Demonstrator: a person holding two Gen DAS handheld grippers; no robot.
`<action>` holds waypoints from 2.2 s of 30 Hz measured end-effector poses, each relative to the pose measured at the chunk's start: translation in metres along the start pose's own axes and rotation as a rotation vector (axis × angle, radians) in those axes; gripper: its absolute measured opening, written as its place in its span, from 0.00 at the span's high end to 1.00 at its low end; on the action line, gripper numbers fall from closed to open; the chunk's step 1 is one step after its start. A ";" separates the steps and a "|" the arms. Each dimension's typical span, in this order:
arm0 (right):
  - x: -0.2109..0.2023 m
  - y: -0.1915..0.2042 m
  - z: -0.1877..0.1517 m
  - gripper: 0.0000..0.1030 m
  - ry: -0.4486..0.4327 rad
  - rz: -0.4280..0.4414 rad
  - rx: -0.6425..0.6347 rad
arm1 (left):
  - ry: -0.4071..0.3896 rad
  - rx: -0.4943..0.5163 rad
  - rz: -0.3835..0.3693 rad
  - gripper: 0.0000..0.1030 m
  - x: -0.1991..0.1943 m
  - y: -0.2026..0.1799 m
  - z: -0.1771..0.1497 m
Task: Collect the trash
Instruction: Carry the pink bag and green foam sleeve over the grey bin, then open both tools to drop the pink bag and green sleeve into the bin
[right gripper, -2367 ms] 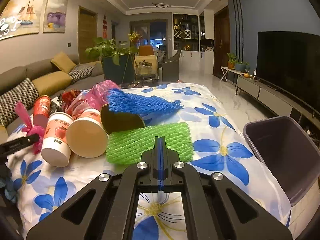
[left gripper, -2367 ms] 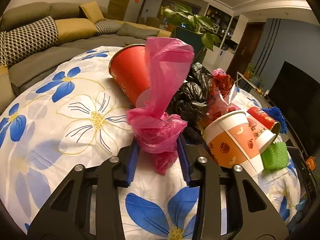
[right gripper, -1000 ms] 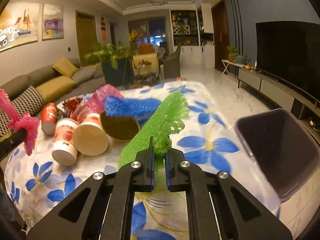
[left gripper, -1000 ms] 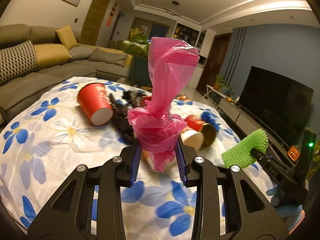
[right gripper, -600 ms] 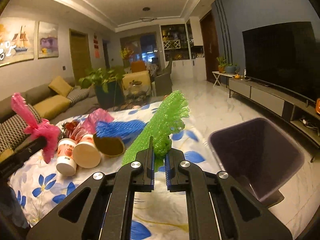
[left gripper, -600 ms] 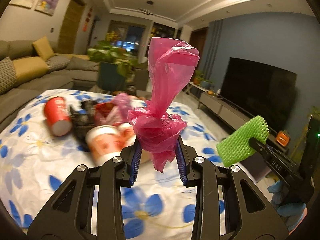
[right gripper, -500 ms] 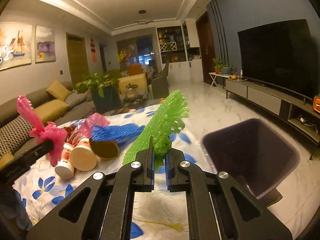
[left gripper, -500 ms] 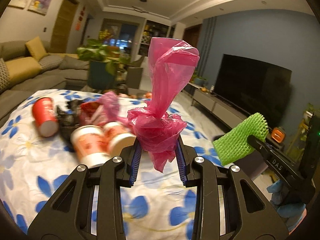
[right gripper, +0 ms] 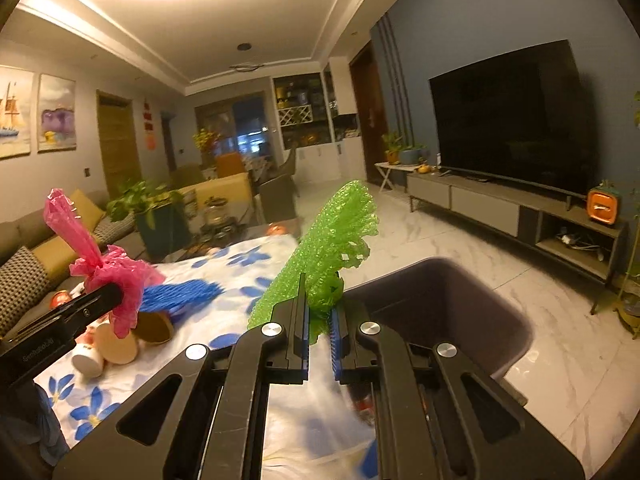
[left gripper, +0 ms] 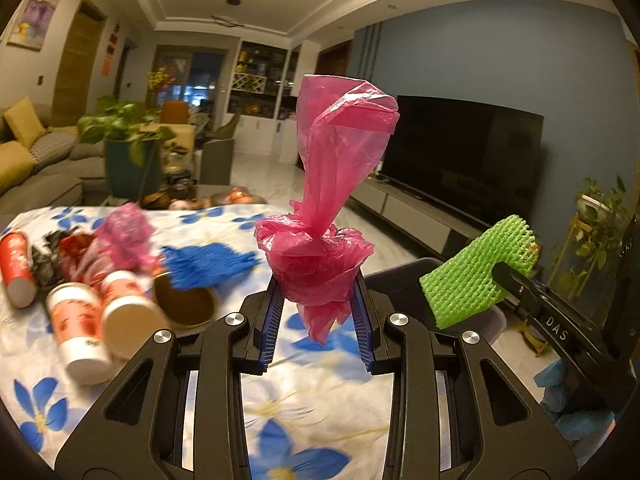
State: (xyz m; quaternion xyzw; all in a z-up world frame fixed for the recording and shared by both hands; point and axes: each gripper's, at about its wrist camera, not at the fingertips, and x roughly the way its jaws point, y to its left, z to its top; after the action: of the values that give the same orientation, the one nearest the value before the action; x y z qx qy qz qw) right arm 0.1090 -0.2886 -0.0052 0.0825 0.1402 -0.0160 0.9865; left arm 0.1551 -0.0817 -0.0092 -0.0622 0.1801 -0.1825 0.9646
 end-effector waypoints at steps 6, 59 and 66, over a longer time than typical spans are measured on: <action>-0.001 -0.026 0.009 0.91 -0.041 -0.075 0.005 | 0.006 0.057 -0.071 0.70 0.029 -0.040 0.005; 0.037 -0.080 0.015 0.76 0.019 -0.133 0.091 | 0.141 0.089 -0.212 0.68 0.141 -0.121 -0.016; 0.036 -0.085 0.012 0.70 0.030 -0.138 0.115 | 0.150 0.088 -0.209 0.49 0.142 -0.119 -0.020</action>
State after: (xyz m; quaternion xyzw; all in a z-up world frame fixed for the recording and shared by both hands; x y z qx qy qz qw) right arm 0.1425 -0.3744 -0.0175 0.1294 0.1592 -0.0909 0.9745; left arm 0.2320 -0.2462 -0.0517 -0.0243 0.2360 -0.2938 0.9260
